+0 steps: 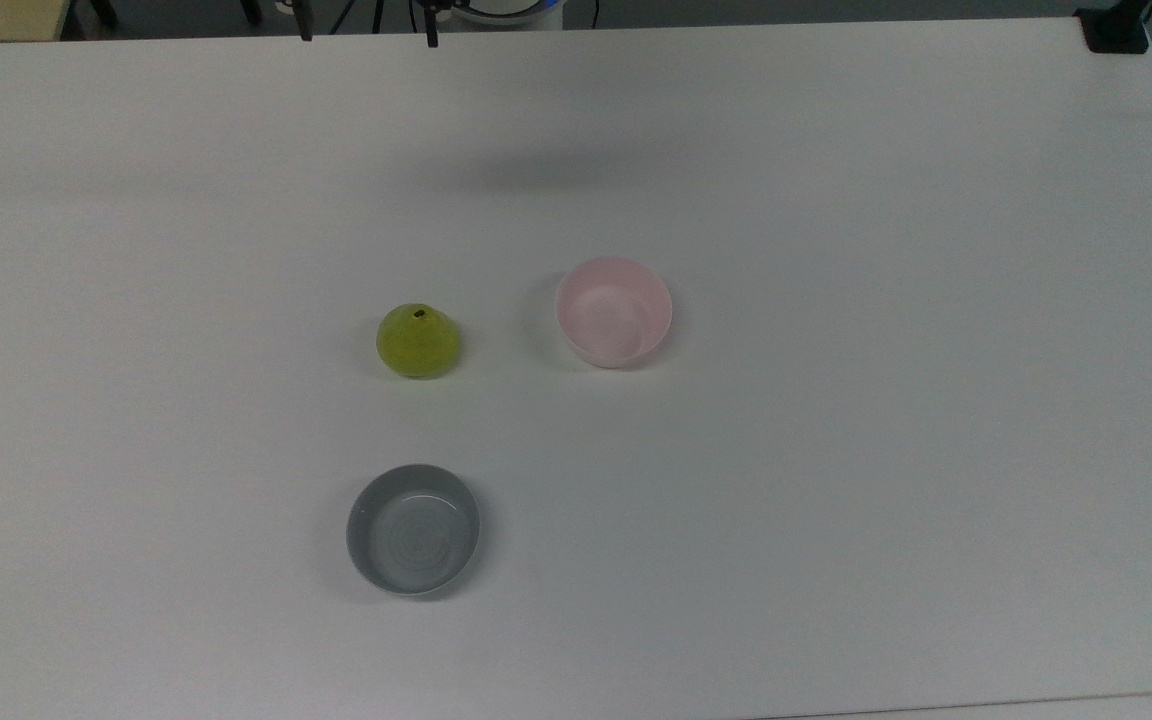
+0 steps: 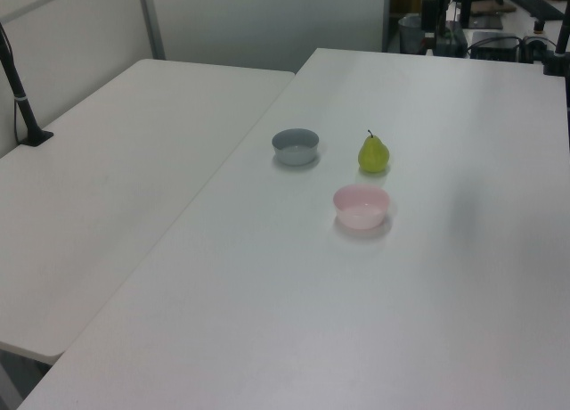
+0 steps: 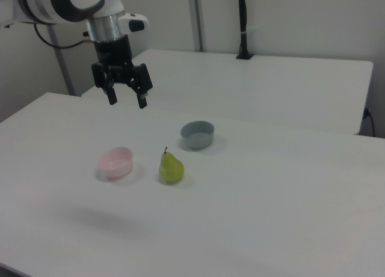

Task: Place the pear in the bowl
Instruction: 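Move the open gripper over the green pear and lower it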

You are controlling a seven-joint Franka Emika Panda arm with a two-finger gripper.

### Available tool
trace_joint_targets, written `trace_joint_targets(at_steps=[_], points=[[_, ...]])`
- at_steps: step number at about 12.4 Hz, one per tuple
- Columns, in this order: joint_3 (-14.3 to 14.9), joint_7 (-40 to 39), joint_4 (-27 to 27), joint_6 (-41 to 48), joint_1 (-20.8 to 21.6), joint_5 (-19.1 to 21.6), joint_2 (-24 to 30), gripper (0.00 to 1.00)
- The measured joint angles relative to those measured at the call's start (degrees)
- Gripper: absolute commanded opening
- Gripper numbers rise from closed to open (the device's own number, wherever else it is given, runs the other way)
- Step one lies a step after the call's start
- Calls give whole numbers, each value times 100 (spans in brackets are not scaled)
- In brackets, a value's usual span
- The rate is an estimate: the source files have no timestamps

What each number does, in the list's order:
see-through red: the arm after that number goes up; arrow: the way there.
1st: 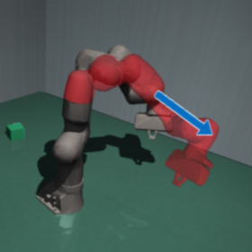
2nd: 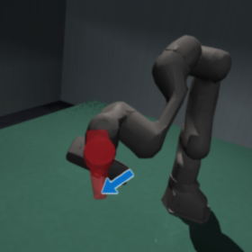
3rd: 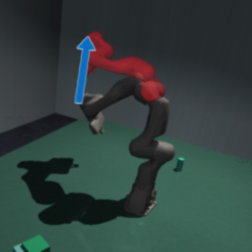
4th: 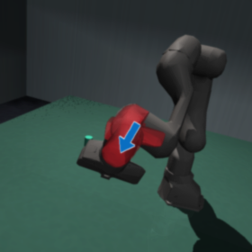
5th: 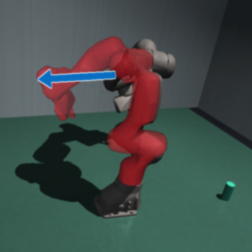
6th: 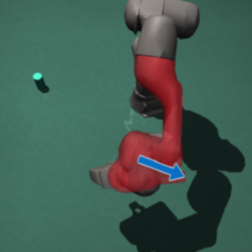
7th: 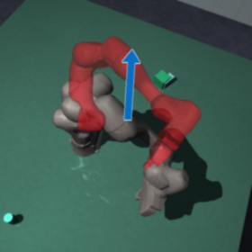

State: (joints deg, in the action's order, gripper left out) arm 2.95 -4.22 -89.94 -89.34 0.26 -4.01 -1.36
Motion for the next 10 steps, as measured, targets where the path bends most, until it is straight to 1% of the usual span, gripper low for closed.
trace_joint_targets(at_steps=[2,5,10], points=[[29,-15,13,0,-29,-2,6,100],[59,-254,52,0,-233,-1,61,100],[60,-275,52,-22,-242,-1,52,100]])
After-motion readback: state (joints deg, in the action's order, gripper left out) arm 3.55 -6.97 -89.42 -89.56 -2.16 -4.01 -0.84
